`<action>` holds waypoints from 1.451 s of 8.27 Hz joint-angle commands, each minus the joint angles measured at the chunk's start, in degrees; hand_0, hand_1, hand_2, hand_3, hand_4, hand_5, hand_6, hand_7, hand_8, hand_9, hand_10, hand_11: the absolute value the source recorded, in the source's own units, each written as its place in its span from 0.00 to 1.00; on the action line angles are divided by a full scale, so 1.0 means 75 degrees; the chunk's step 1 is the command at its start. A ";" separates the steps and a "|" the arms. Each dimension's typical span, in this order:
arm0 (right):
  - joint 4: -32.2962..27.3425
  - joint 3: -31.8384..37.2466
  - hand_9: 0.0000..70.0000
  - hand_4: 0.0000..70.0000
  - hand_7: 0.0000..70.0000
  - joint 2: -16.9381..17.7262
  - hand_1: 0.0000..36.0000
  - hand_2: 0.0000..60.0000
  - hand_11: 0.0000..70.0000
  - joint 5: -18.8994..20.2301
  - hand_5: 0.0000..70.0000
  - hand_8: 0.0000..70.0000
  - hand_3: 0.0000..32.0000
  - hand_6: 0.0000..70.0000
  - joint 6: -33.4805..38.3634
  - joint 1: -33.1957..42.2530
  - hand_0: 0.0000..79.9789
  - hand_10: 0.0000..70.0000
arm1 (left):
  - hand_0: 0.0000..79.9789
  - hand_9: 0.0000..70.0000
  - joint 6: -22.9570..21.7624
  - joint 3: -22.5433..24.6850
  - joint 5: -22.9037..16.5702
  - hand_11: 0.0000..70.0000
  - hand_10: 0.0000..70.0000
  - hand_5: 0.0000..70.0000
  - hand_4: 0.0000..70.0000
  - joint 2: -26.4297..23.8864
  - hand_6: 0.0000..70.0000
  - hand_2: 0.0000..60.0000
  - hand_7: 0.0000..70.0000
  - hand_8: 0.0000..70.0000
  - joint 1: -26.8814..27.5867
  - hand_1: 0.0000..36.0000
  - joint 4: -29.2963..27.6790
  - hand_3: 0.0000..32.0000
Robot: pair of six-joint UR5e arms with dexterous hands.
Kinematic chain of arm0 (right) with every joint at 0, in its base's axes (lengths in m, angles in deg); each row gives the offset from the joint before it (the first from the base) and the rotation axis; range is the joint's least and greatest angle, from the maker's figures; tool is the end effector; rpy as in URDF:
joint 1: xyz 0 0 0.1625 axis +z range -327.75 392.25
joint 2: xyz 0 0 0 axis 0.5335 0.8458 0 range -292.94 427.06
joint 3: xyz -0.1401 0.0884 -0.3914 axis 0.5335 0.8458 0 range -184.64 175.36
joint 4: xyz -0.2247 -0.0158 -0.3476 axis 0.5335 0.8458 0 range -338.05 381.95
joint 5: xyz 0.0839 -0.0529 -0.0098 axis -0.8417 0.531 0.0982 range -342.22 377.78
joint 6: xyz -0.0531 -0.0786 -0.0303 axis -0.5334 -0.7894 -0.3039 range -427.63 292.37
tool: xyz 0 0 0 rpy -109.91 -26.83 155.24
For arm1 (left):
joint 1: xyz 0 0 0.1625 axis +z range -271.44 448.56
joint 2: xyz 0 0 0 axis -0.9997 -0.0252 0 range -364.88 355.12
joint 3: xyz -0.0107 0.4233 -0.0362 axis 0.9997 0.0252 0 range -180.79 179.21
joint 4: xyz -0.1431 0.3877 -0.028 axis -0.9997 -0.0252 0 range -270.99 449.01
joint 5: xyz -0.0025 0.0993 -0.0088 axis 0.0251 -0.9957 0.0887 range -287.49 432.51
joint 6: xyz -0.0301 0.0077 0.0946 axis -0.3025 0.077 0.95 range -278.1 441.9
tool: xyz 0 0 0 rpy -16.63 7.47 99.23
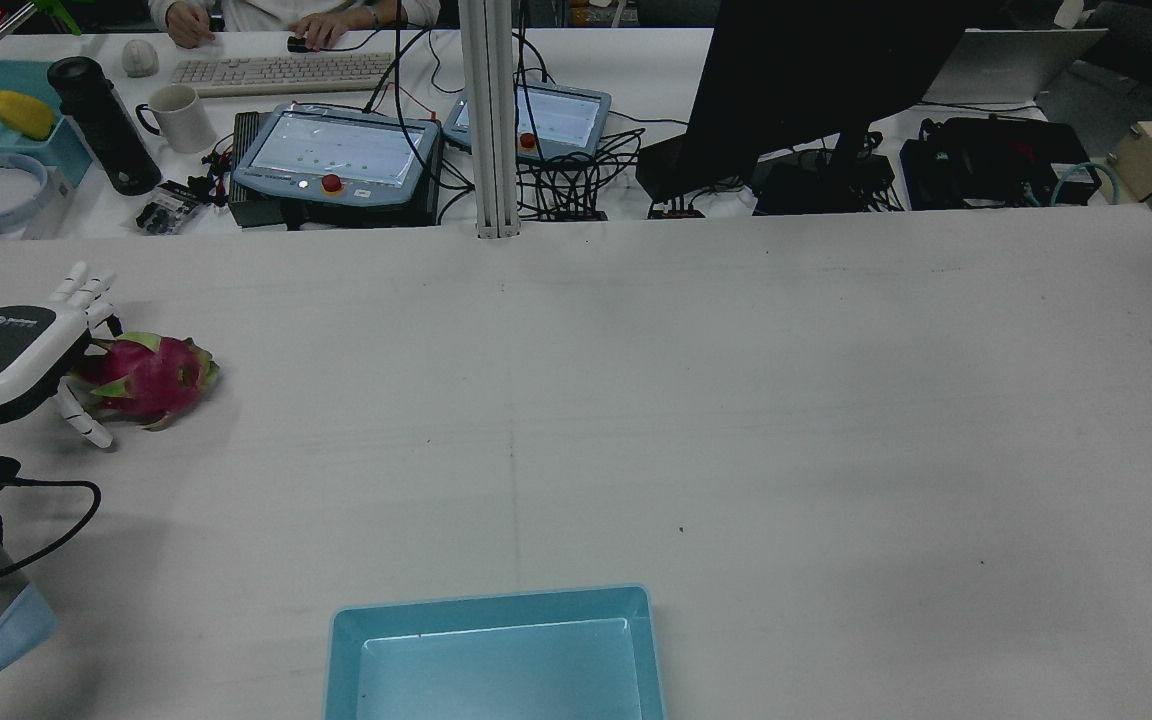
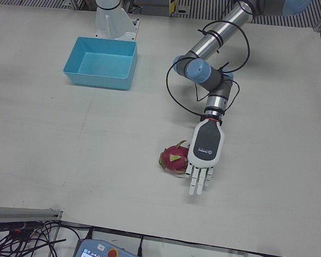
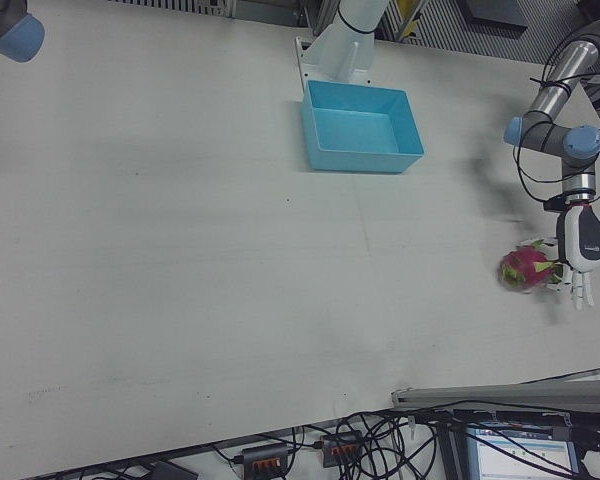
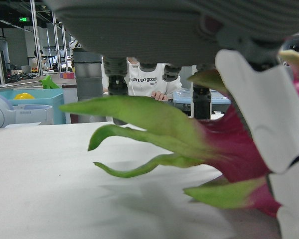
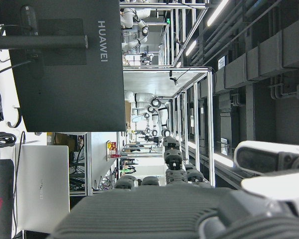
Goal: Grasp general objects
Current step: 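Close the left hand's fingers around the pink dragon fruit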
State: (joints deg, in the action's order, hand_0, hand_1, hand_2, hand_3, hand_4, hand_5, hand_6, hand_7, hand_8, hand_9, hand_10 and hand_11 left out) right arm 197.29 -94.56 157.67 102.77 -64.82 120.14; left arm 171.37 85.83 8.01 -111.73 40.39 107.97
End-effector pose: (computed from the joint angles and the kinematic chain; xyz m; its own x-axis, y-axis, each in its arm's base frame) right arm 0.1237 -0.4983 0.6849 -0.9974 -0.0471 -0.0550 0.0515 0.0714 -0.9961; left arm 0.2586 -0.5530 0.5858 0.0550 -0.0740 -0.9957 0.9589 0.2820 0.0320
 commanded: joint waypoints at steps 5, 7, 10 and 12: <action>0.0000 0.0000 0.00 0.00 0.00 0.0000 0.00 0.00 0.00 0.0000 0.00 0.00 0.00 0.00 0.0000 0.0000 0.00 0.00 | 0.64 0.01 -0.0082 0.0017 0.0057 0.15 0.08 0.15 0.02 -0.0050 0.00 0.22 0.13 0.00 0.0528 0.55 0.0225 0.12; 0.0000 0.0000 0.00 0.00 0.00 0.0000 0.00 0.00 0.00 0.0000 0.00 0.00 0.00 0.00 0.0000 0.0000 0.00 0.00 | 0.64 0.01 -0.0094 0.0064 0.0080 0.16 0.09 0.20 0.02 -0.0050 0.00 0.27 0.15 0.00 0.0516 0.57 0.0237 0.04; 0.0000 0.0000 0.00 0.00 0.00 0.0000 0.00 0.00 0.00 0.0000 0.00 0.00 0.00 0.00 0.0000 0.0000 0.00 0.00 | 0.52 0.52 -0.0094 0.0099 0.0313 0.82 0.58 1.00 0.35 -0.0167 0.46 1.00 0.67 0.35 0.0516 0.73 0.0178 0.00; 0.0000 0.0000 0.00 0.00 0.00 0.0000 0.00 0.00 0.00 0.0000 0.00 0.00 0.00 0.00 0.0000 0.0000 0.00 0.00 | 0.33 0.94 -0.0117 0.0088 0.0326 1.00 0.95 1.00 0.41 -0.0156 0.67 1.00 0.95 0.68 0.0493 0.51 0.0155 0.00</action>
State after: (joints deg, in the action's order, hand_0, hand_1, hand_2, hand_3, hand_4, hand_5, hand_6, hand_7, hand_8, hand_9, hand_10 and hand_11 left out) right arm 197.29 -94.58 157.67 102.77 -64.82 120.13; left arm 170.64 86.49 9.94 -112.88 44.26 109.35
